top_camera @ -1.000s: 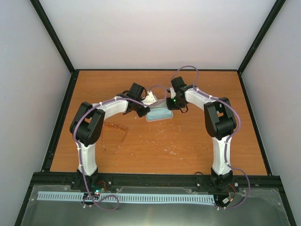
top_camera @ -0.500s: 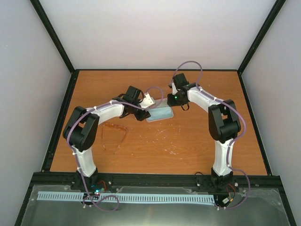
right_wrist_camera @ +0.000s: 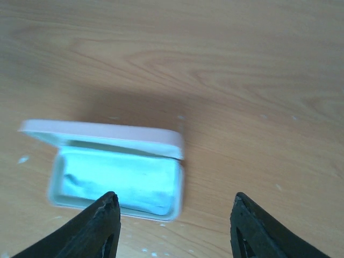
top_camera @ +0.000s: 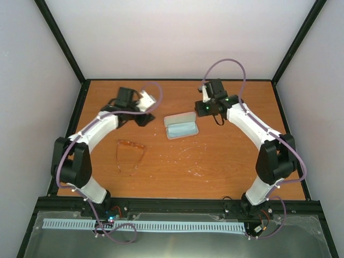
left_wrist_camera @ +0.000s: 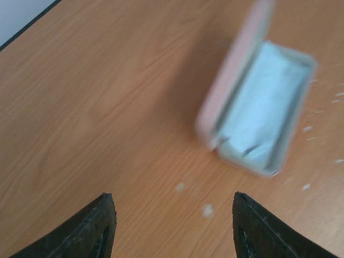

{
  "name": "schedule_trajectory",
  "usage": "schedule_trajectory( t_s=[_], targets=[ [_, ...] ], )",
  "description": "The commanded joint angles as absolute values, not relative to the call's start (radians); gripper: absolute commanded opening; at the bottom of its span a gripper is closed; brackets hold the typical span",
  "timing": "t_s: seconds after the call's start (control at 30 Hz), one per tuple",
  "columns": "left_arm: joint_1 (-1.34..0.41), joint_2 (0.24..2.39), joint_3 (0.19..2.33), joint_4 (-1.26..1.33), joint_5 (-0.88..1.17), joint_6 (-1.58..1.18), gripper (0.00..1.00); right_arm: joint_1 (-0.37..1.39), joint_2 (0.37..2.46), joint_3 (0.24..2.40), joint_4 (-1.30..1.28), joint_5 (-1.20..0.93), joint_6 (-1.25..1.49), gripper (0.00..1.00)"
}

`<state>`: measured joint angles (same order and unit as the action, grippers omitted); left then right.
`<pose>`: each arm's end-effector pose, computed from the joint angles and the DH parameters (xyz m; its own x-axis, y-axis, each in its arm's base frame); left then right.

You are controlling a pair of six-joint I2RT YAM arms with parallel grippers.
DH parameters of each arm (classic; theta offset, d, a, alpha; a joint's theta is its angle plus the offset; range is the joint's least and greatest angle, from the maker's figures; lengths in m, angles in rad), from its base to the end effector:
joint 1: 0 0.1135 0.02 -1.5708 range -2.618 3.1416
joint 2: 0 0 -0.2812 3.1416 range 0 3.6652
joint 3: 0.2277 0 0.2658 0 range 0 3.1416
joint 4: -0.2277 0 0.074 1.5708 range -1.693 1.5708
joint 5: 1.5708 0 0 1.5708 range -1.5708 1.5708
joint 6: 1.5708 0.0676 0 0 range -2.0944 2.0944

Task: Organize the sunglasses
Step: Pick up the sunglasses from the center of the board.

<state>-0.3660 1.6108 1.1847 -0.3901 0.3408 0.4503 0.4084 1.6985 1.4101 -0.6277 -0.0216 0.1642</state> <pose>0.3525 -0.1593 0.2418 -0.3726 0.5821 -0.7227 0.7923 0.6051 0.0789 0.3733 0.1631 0.2640 -0.7851 -0.1616 -0.5979 -0.2846 0.9515 0.1164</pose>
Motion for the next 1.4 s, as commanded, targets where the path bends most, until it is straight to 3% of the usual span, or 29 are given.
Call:
schedule_trajectory(
  t_s=[0.0,0.17,0.53,0.8,1.13,1.37],
  targets=[
    [-0.141,1.551,1.181,-0.594,0.385,0.445,0.6,0.517,1.702,1.499,-0.605,-0.187,-0.04,0.55],
    [0.1,1.515,1.164,-0.74,0.466,0.514,0.59,0.687,1.904,1.724,-0.721,-0.319,-0.223,0.56],
    [0.165,1.281,0.917,-0.875,0.341,0.606,0.59,0.923,2.258,2.149,-0.875,-0.378,-0.321,0.61],
    [0.267,1.195,0.835,-0.812,0.292,0.497,0.59,0.983,2.349,2.173,-0.861,-0.372,-0.349,0.63],
    [0.293,1.213,0.894,-0.778,0.29,0.478,0.6,1.007,2.475,2.258,-0.812,-0.205,-0.314,0.63],
    [0.295,1.211,0.905,-0.769,0.285,0.483,0.6,1.006,2.514,2.267,-0.771,-0.194,-0.296,0.56]
  ],
)
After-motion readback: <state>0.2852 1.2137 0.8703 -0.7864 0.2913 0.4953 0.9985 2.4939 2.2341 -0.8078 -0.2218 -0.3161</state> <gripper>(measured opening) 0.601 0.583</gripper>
